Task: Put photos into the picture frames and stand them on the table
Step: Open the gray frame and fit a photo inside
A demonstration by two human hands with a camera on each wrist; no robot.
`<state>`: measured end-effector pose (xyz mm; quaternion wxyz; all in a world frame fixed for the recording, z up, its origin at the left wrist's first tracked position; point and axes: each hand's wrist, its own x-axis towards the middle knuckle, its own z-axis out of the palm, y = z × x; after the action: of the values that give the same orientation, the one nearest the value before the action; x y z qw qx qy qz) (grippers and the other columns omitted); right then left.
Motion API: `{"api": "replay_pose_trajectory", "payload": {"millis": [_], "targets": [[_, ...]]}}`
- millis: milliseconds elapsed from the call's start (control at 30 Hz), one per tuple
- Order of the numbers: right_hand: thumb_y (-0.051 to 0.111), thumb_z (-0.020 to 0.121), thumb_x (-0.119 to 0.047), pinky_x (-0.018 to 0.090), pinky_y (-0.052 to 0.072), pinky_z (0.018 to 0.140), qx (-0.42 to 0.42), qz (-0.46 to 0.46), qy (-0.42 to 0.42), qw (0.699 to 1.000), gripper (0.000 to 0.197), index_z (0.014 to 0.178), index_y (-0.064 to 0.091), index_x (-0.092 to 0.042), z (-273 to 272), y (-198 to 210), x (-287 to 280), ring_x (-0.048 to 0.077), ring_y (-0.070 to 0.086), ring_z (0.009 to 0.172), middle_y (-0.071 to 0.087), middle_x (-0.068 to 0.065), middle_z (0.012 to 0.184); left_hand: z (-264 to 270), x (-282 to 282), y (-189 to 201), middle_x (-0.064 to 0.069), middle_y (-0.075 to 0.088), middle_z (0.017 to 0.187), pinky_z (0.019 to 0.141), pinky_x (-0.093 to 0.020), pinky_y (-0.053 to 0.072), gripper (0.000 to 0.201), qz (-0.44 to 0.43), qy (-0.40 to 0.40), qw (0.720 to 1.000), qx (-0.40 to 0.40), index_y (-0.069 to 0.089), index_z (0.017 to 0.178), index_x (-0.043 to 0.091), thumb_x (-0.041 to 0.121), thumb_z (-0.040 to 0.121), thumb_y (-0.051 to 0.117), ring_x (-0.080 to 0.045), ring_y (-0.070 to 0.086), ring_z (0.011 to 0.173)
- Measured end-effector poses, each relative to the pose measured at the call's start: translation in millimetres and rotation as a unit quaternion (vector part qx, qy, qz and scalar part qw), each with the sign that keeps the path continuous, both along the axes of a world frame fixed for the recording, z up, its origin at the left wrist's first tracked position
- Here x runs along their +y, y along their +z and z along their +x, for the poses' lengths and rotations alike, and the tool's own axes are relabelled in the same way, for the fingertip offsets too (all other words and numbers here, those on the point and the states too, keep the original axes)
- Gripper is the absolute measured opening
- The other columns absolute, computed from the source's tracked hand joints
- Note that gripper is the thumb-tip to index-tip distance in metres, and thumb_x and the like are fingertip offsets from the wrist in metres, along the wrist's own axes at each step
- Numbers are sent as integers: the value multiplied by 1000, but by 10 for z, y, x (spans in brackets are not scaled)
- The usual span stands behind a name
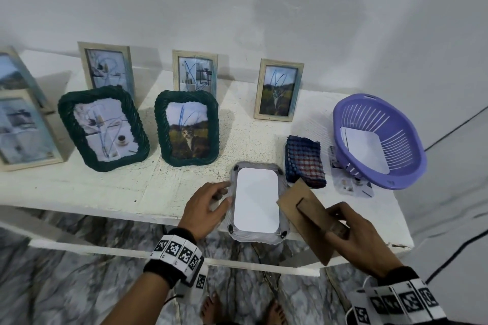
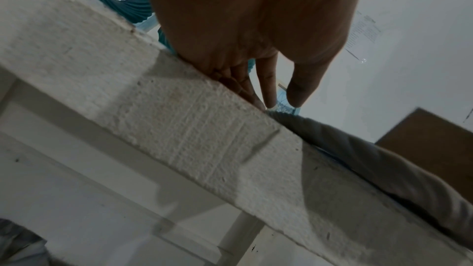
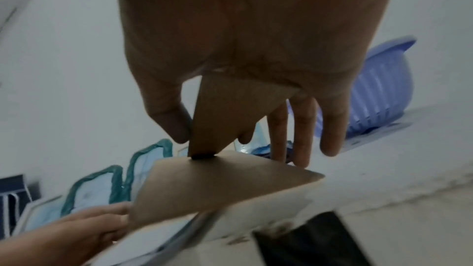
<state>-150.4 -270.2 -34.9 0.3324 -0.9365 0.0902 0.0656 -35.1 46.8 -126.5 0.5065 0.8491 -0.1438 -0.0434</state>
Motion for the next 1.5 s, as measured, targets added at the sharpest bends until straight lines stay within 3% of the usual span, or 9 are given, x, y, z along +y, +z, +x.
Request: {"api": "replay_pose_trajectory", "payload": {"millis": [100,167,300,433,633,733,800,967,1500], "targets": [[67,82,-37,23,49,68,2,34,-24,999,22,94,52,-27,56,-10,286,4,61,86,64,-12,95,2,5,3,15,59,103,84,-18,46,45,8,-9,1000,-15,60,127,31,49,86,55,-5,56,97],[68,81,-41,26,51,66,-8,39,-48,998,24,91,52,-26,123,-61,502,4,61,82,64,-10,92,1,2,3,15,58,104,85,-21,47,48,20,-17,999,-23,60,128,33,54,86,50,-4,56,98],[65,77,-56,35,49,73,-38,-7,-82,996,38,88,54,-21,297,-135,936,16,57,80,59,-3,88,7,-3,2,11,57,105,88,-30,48,49,32,-21,999,-32,62,127,34,57,87,45,-4,54,102],[60,77,-58,35,46,77,-55,-95,-87,990,50,102,56,-15,418,-165,1237,27,53,87,51,5,94,17,-12,5,10,54,104,87,-28,46,54,71,-31,996,-41,63,127,30,58,87,40,-5,52,101],[52,81,-61,36,45,79,-33,-189,-78,978,62,116,52,-9,526,-195,1432,29,52,92,50,12,106,28,-8,-38,10,54,104,87,-29,46,49,71,-34,995,-54,66,123,29,55,89,43,-7,53,101],[54,79,-60,38,46,74,-37,-200,-85,975,64,115,53,-7,554,-229,1488,32,53,90,52,15,106,30,-5,-49,10,54,103,87,-28,46,48,67,-34,995,-59,67,122,28,54,90,44,-6,52,101],[54,78,-61,37,46,71,-44,-205,-87,974,64,115,52,-8,560,-256,1508,31,53,87,52,15,104,30,-4,-56,10,54,104,86,-27,45,46,67,-34,995,-59,67,122,29,54,90,44,-6,52,101],[50,82,-61,35,45,77,-21,-197,-71,978,62,128,46,-19,560,-302,1520,29,47,94,44,13,110,34,-2,-76,11,54,104,86,-24,44,41,73,-32,994,-70,67,121,30,49,91,48,-6,52,101],[49,81,-68,35,44,81,1,-176,-55,983,71,138,37,-26,570,-410,1449,28,41,102,39,11,115,8,-19,-64,8,52,104,86,-24,41,44,97,-33,991,-91,67,120,28,49,90,44,-8,50,100]]}}
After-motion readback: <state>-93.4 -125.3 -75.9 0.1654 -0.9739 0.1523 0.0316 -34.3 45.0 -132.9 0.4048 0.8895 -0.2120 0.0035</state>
